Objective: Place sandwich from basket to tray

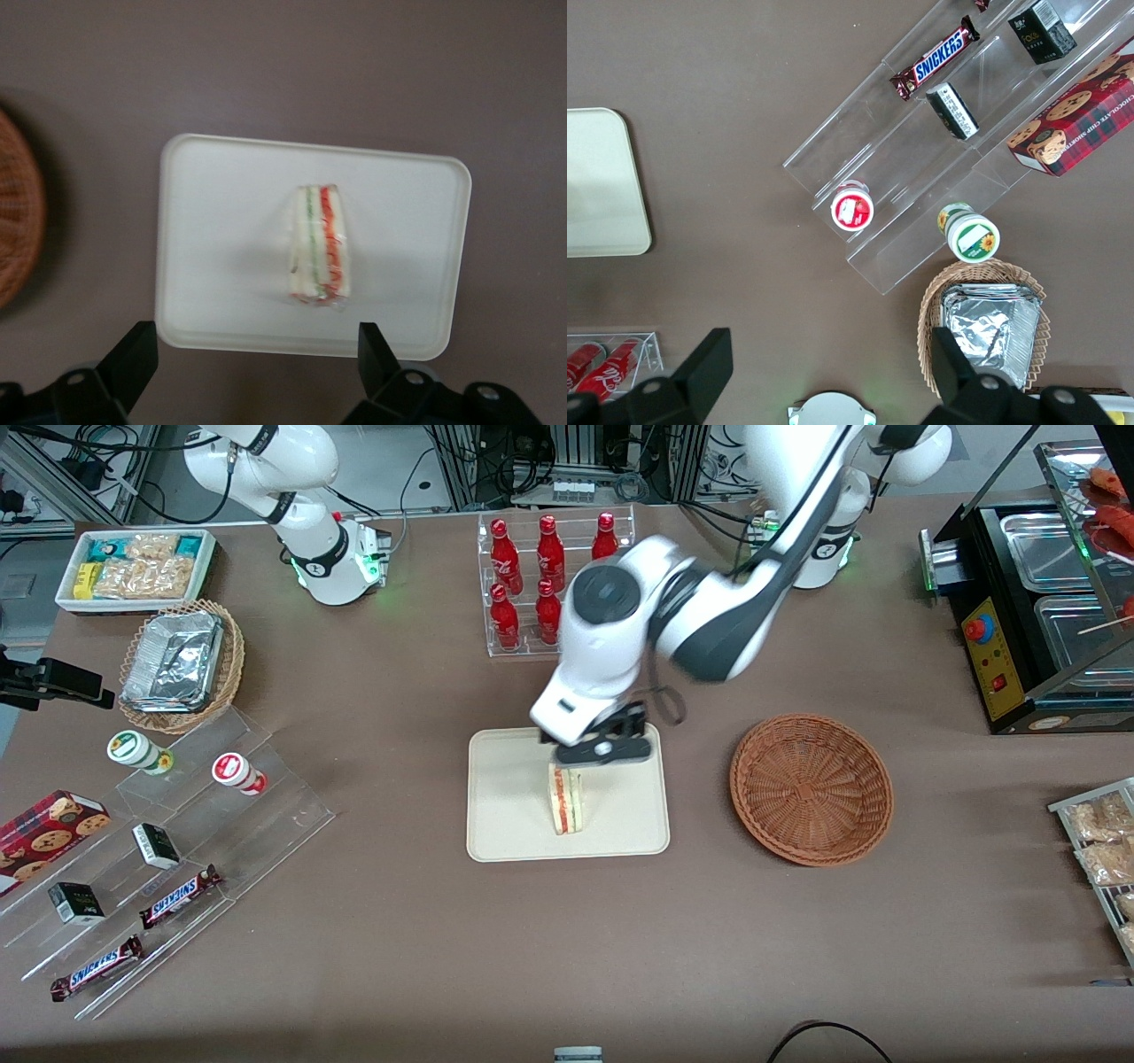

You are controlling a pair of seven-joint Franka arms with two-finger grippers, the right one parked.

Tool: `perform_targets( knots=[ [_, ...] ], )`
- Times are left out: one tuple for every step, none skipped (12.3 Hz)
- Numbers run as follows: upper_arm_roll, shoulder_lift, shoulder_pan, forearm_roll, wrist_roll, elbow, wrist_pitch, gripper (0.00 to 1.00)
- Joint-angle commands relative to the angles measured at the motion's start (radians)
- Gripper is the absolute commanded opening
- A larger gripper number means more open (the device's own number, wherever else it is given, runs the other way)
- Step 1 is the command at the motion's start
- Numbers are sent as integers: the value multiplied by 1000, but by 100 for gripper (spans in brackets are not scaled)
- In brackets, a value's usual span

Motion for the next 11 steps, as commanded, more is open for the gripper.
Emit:
perform_targets(
  knots=[
    [12,-161,90,-12,-14,-47,-119,100],
    [14,-204,127,-11,-3,-49,-164,100],
    [14,-246,181,-11,52,-50,-211,100],
    [14,-280,224,-17,127,-50,-265,100],
    [14,-307,280,-20,197,-53,-305,100],
    [14,-333,325,-20,268,-60,-331,100],
    [14,-358,371,-23,339,-64,-359,100],
    [14,-383,431,-46,447,-67,-396,100],
    [14,-396,493,-75,553,-66,-423,100],
    [14,-412,540,-80,638,-67,-451,100],
    [15,-418,575,-81,716,-67,-469,100]
  ],
)
